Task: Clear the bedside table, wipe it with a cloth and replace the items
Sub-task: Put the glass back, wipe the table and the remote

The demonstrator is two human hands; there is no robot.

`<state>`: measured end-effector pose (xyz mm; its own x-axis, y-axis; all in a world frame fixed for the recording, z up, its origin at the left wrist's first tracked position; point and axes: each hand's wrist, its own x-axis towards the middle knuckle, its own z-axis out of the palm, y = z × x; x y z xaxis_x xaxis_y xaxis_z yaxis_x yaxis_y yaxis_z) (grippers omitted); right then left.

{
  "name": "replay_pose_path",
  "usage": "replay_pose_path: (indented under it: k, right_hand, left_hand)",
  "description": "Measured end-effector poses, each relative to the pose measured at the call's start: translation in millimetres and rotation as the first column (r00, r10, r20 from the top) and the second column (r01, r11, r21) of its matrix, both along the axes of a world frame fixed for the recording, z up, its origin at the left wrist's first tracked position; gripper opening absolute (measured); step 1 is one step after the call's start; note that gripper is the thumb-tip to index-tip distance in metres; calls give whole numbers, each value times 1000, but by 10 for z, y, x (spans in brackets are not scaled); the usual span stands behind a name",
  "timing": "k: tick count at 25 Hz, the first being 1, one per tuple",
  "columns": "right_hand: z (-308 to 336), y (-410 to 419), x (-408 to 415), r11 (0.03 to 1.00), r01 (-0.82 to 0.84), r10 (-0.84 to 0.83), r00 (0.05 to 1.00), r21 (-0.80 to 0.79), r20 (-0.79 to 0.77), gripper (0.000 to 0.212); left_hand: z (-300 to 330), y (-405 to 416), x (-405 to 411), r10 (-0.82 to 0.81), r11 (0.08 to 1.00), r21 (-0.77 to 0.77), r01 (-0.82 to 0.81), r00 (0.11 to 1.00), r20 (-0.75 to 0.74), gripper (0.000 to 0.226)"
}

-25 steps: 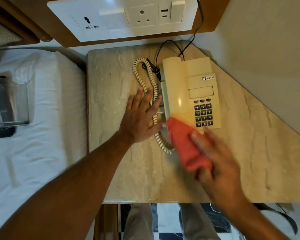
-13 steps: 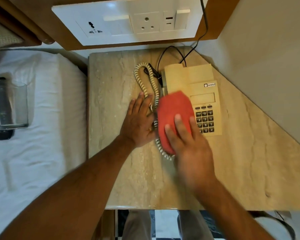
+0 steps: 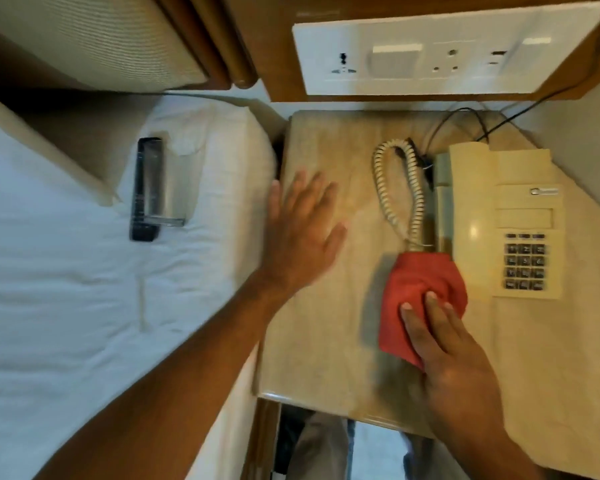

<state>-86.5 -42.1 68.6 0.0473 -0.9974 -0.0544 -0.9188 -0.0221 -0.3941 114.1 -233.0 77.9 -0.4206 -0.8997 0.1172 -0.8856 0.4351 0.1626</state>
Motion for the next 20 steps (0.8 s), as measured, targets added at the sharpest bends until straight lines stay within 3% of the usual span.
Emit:
replay_pose_path:
  k: [2, 4, 6, 8, 9, 10, 11, 12, 13, 14, 16, 18, 20]
  right_hand:
    - [-148, -20, 319, 977, -174, 180, 983, 127, -43, 71]
    - [-282, -144, 671, 957, -219, 233, 971, 189, -51, 74]
    - [-336, -325, 895, 972, -179, 183, 983, 150, -14, 70]
    - [-307, -533, 1035, 997, -24, 9, 980, 77, 197, 56]
    - [-238, -658, 1078, 989, 83, -123, 918, 119, 377, 59]
    - [-110, -797, 1137, 961, 187, -272, 782, 205, 561, 63]
    - [79, -942, 1220, 921, 218, -388, 574, 323, 721, 62]
    - [273, -1096, 1316, 901, 160, -433, 325, 402, 841, 58]
    - [452, -1244, 1406, 903, 90, -427, 105, 419, 898, 53]
    - [592, -1383, 1427, 904, 56, -424, -19, 424, 906, 48]
    - [791, -1523, 1388, 901, 90, -416, -97, 424, 904, 38]
    - [938, -1303, 1357, 874, 145, -446, -134, 463, 885, 31]
    - [1036, -887, 1351, 875, 93, -469, -73, 475, 880, 38]
  left_hand:
    - [244, -177, 718, 356, 929, -142, -340, 928, 108, 63]
    - [508, -390, 1386, 597, 801, -93, -591, 779, 191, 71]
    - [614, -534, 1666, 638, 743, 71, -666, 736, 228, 79]
    - [562, -552, 1687, 588, 762, 129, -635, 761, 276, 86]
    - [547, -529, 1637, 568, 783, 98, -614, 771, 289, 87]
    - [540, -496, 1581, 568, 795, 75, -602, 782, 259, 87]
    - [534, -440, 1507, 577, 797, 109, -595, 801, 158, 86]
    - [540, -338, 1408, 588, 791, 230, -566, 808, -32, 83]
    - [574, -179, 1268, 642, 741, 452, -496, 721, -261, 77]
    - [602, 16, 1070, 708, 672, 653, -350, 562, -428, 66]
    - [579, 304, 706, 812, 563, 821, -96, 251, -528, 49]
    - [570, 360, 517, 858, 499, 866, 26, 128, -498, 58]
    - [571, 272, 448, 887, 454, 888, 71, 55, -458, 46]
